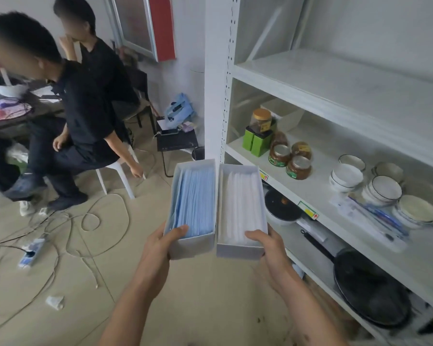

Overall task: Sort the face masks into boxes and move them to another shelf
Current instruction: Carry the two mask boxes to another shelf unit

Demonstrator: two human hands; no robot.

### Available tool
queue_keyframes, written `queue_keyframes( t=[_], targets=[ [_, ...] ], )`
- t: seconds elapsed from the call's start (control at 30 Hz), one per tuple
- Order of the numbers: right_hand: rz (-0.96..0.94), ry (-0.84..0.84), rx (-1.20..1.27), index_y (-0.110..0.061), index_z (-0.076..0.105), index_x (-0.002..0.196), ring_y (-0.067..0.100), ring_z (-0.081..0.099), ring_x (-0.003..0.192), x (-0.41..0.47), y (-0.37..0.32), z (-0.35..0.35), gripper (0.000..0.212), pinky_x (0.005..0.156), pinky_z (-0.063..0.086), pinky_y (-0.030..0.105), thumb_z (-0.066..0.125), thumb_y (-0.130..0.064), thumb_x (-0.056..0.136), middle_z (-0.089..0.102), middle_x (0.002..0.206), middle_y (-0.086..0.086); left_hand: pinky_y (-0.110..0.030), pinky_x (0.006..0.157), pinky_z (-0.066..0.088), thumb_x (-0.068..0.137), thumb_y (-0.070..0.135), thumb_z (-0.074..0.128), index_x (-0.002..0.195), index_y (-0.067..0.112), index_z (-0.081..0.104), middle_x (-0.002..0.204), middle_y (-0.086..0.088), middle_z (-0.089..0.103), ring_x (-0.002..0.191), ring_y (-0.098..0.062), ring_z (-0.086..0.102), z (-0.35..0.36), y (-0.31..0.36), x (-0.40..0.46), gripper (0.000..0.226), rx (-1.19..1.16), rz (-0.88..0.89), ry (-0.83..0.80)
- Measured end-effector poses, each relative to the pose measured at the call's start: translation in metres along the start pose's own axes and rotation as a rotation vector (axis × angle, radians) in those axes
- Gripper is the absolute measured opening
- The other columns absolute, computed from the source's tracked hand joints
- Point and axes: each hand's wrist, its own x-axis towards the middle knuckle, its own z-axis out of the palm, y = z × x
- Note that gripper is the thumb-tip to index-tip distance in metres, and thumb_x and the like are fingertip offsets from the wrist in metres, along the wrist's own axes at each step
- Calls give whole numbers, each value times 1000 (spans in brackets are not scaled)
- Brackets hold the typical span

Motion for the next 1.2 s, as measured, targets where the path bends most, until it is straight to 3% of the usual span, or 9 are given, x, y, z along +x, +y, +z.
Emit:
queue_keyframes(
  t=[0.07, 0.23, 0.4, 0.53, 0.67, 0.8, 0.97, 1.1, 1.2],
  targets=[
    [-14, 19, 15, -30, 72, 112, 34, 66, 113, 23, -7, 12, 44, 104, 45, 54, 72, -26, 68, 76, 111, 4, -60, 95, 52, 83, 44, 73, 121, 26, 71, 119, -10, 74, 109, -31, 70, -11, 13, 23, 42, 4, 2, -15],
    [-5, 27, 36, -31, 72, 111, 37, 66, 112, 77, -25, 37, 42, 85, 47, 43, 73, -26, 69, 76, 109, 5, -47, 89, 54, 82, 47, 73, 122, 31, 70, 118, -6, 74, 108, -26, 70, -32, 41, 82, 43, 14, -2, -50],
    [0, 50, 18, -35, 73, 102, 14, 69, 99, 137, -48, 52, 37, 87, 46, 35, 73, -28, 66, 76, 97, -9, -44, 83, 56, 79, 48, 76, 121, 27, 70, 116, -7, 74, 108, -32, 69, -33, 57, 149, 48, 15, -23, -63],
    [-14, 58, 17, -32, 75, 107, 19, 70, 101, 190, -65, 53, 44, 94, 47, 41, 74, -32, 63, 78, 101, -3, -50, 85, 54, 80, 46, 74, 122, 25, 69, 117, -10, 74, 109, -34, 68, -28, 69, 204, 48, 14, -20, -73],
    [5, 99, 36, -46, 75, 90, 18, 67, 92, 232, -84, 56, 36, 81, 43, 36, 74, -35, 56, 76, 82, -17, -47, 84, 55, 75, 49, 78, 120, 24, 71, 115, -11, 75, 108, -35, 69, -22, 82, 250, 52, -4, -28, -50],
    [22, 105, 38, -54, 69, 78, 14, 61, 92, 263, -101, 61, 26, 70, 38, 37, 70, -39, 58, 69, 70, -30, -57, 91, 54, 74, 48, 80, 118, 21, 74, 115, -12, 75, 109, -37, 69, -22, 92, 290, 51, -20, -49, -40],
    [-9, 134, 139, -42, 77, 77, -3, 68, 71, 299, -126, 72, 26, 73, 39, 31, 72, -26, 57, 72, 70, -22, -48, 92, 53, 74, 47, 81, 119, 20, 74, 117, -13, 75, 111, -34, 69, -27, 112, 336, 53, -49, -86, -90],
    [-9, 120, 237, -21, 73, 64, 7, 66, 65, 319, -155, 72, 14, 70, 44, 32, 76, -23, 50, 65, 65, -7, -57, 100, 48, 76, 38, 80, 126, 9, 68, 125, -23, 69, 118, -42, 64, -37, 141, 376, 59, -124, -104, -194],
    [-15, 81, 268, -11, 74, 90, 25, 70, 96, 322, -175, 61, 44, 95, 54, 41, 83, -25, 48, 67, 91, 8, -54, 98, 50, 74, 34, 80, 132, 2, 63, 129, -27, 66, 120, -43, 63, -48, 168, 400, 68, -160, -116, -275]
  ],
)
